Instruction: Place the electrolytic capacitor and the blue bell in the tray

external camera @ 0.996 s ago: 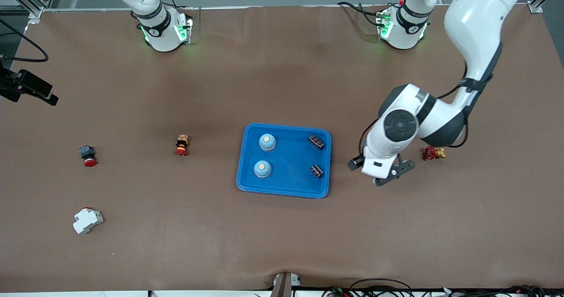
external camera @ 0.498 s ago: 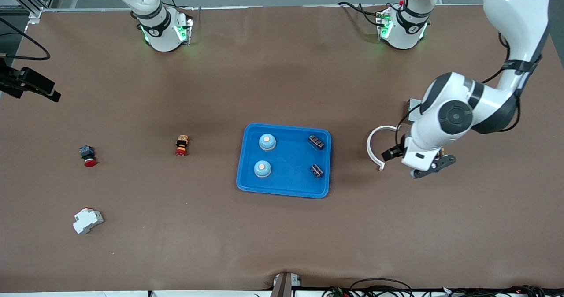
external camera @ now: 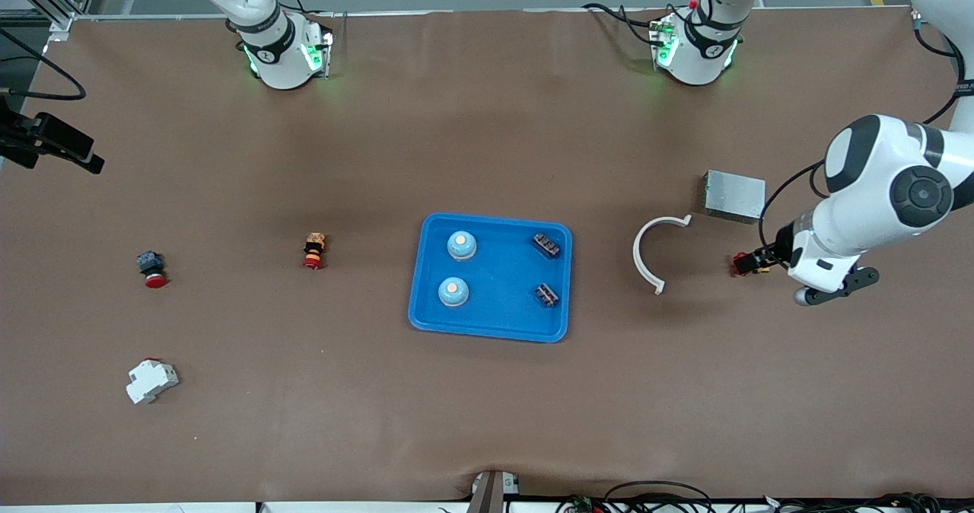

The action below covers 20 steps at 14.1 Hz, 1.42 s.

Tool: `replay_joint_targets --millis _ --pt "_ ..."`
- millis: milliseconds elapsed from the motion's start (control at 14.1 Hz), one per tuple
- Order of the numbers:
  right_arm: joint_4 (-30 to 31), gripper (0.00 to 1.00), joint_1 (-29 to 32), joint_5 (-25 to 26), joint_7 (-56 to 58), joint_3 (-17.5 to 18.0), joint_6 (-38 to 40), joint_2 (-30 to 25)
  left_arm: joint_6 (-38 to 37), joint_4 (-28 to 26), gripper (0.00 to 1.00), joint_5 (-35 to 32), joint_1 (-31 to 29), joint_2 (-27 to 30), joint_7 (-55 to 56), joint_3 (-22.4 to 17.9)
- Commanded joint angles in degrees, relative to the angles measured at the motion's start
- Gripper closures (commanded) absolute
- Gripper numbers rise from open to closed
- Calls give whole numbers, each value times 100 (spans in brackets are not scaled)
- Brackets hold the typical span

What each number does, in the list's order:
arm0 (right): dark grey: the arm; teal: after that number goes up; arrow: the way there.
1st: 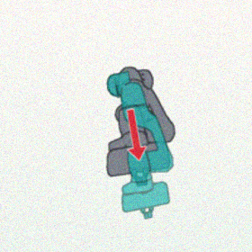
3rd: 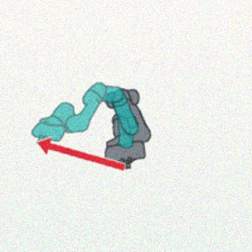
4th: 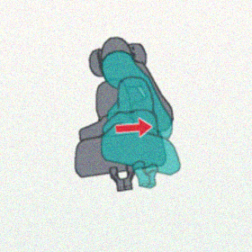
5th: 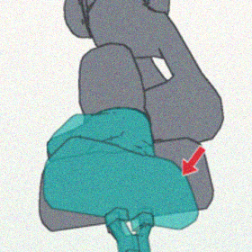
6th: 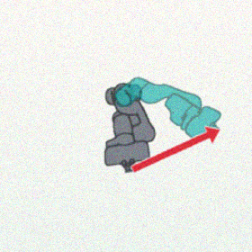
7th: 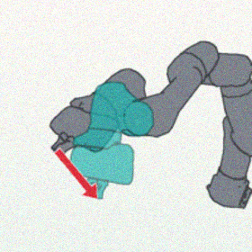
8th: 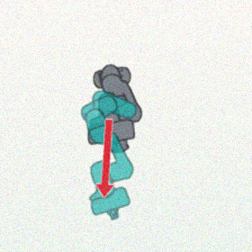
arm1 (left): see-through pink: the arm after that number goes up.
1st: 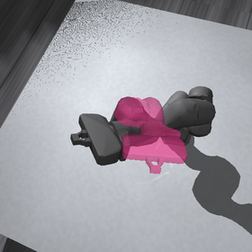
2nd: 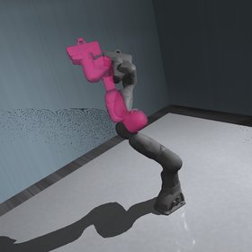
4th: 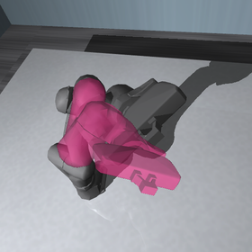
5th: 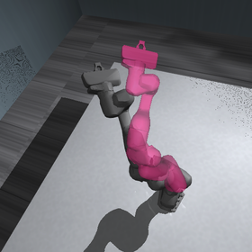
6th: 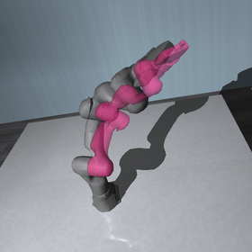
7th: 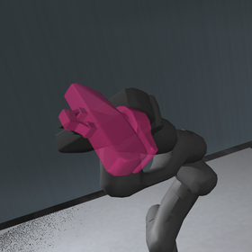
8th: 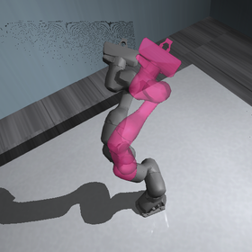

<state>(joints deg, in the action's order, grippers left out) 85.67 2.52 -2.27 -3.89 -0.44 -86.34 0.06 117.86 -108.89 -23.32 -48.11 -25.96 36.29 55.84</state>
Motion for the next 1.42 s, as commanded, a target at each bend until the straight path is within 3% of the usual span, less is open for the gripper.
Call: replay_joint_targets --millis 0,640,853,1351 --pt "20 0 100 -28 81 62 21 -103 175 -106 0 -304 -215 135 -17 15" --pt "-24 0 91 25 99 70 65 -120 343 -114 0 -270 -1068 38 -1490 23" --pt "-33 0 65 279 90 123 65 -217 351 -141 0 -147 -1157 161 -1967 15" --pt "-24 0 74 262 20 88 38 -226 387 -474 0 1371 -1210 1364 -3416 -301"
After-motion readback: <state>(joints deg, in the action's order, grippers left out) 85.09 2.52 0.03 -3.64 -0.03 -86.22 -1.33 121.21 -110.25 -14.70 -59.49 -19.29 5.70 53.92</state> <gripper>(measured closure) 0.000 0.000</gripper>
